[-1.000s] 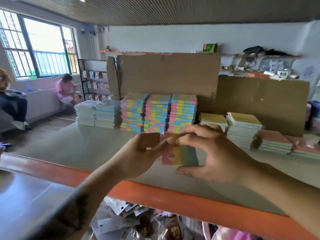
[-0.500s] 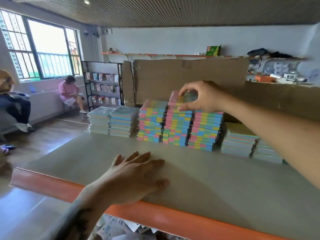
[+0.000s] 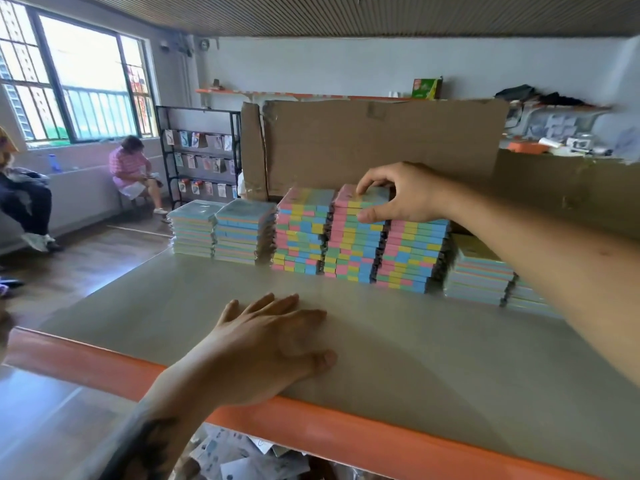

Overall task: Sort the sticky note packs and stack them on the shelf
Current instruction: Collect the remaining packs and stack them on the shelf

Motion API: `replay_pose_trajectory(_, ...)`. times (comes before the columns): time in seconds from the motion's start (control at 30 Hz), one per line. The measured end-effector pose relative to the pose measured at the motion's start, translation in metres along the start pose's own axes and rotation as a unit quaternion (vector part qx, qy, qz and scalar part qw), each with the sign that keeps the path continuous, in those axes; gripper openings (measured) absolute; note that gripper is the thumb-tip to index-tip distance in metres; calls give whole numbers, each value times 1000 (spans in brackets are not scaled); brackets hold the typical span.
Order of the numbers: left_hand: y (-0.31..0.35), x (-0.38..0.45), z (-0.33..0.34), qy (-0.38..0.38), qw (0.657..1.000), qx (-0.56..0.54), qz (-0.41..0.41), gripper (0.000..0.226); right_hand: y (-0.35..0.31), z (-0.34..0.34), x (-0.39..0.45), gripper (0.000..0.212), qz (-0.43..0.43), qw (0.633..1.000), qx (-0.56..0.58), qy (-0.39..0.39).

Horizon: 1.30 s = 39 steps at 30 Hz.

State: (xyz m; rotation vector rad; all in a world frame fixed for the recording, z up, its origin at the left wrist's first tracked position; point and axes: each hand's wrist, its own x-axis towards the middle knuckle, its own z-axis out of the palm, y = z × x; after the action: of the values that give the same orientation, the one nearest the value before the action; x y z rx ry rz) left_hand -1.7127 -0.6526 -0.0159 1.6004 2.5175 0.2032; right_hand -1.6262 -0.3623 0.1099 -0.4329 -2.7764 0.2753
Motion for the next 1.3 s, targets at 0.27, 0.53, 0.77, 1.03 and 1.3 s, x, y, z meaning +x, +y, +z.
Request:
replay_pose_trajectory(0.27,14,-13,-2,103,994,-4,30,85,-14,-4,-64,70,-36,970,-224,89)
replay_pose_trajectory(0.53,125,-22,11,115,990,-15,84,75,15,16,-235,81,11,977,-211,36)
replay_pose_trajectory(0.77,285,-33,60,120,983,-15,141,80,101,-27,-404,88,128,965,-228,5)
replay_pose_trajectory(1.03,458,-53,107,133,966,-15,222,80,174,-90,-581,89,235,941,-244,14)
replay_pose_trajectory(1.3,614,-39,120,86,955,2,285,73,239,-139,-702,78,318,913,-251,40)
